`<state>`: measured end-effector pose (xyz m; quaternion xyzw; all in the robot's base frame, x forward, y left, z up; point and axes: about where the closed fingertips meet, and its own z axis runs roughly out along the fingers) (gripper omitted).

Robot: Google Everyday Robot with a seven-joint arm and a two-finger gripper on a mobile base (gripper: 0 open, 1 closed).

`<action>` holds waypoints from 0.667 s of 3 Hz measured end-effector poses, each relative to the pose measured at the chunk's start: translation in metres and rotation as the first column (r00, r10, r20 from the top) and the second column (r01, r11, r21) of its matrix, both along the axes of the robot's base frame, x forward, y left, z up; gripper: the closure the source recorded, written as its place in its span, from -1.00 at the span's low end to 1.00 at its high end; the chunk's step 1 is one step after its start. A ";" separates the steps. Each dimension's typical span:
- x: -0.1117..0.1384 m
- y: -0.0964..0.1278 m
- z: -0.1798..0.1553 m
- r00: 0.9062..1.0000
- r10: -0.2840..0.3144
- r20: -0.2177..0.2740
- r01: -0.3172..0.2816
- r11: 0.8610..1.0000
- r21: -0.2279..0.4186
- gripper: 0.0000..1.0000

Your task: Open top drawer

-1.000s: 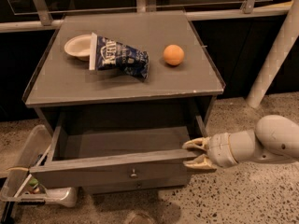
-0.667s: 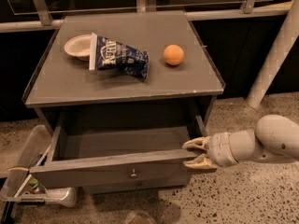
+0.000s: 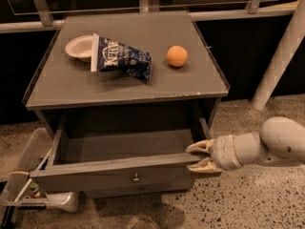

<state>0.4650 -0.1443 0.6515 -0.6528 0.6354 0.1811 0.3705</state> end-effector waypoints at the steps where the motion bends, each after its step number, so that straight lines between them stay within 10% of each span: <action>1: 0.003 0.000 -0.016 0.999 -0.023 -0.028 0.023 1.000 -0.006 -0.74; 2: 0.003 0.000 -0.014 0.999 -0.023 -0.028 0.023 1.000 -0.006 -0.71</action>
Offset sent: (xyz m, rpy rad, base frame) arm -0.0083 -0.0170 -0.1292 0.0075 0.2627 -0.1771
